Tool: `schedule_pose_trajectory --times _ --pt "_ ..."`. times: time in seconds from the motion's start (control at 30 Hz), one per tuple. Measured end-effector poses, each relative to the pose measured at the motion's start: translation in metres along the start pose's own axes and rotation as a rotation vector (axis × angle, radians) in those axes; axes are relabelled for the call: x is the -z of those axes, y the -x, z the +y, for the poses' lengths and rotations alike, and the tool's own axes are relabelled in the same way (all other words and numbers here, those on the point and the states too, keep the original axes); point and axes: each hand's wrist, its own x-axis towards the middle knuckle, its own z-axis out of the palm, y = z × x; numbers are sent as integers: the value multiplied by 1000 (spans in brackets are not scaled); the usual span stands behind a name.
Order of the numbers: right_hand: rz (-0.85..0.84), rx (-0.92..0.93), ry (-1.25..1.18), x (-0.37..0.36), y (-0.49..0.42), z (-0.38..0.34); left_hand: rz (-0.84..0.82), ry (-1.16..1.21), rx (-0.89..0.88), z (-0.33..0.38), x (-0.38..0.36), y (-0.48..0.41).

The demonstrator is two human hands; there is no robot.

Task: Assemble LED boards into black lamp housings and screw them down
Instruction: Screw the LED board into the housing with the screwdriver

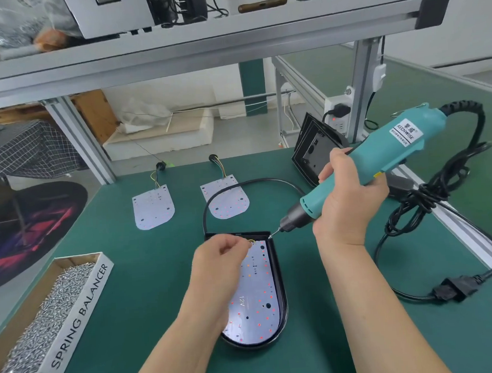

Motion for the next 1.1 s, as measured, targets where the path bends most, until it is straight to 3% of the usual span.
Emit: schedule_pose_trajectory --times 0.1,0.17,0.23,0.57,0.93,1.1 --pt "-35 33 89 -5 -6 10 60 -789 -313 8 3 -4" --pt "-70 56 177 -7 -4 21 10 -1077 -409 6 -2 -6" --pt "-107 67 229 -5 0 34 -51 -1210 -470 0 -7 -8" --pt "-236 109 317 -2 13 60 -94 -1277 -529 -9 -9 -15" --pt "-259 139 362 -1 14 63 -128 -1256 -507 -10 -8 -17" --pt "-341 250 419 -6 20 63 -137 -1238 -508 -10 -9 -18"
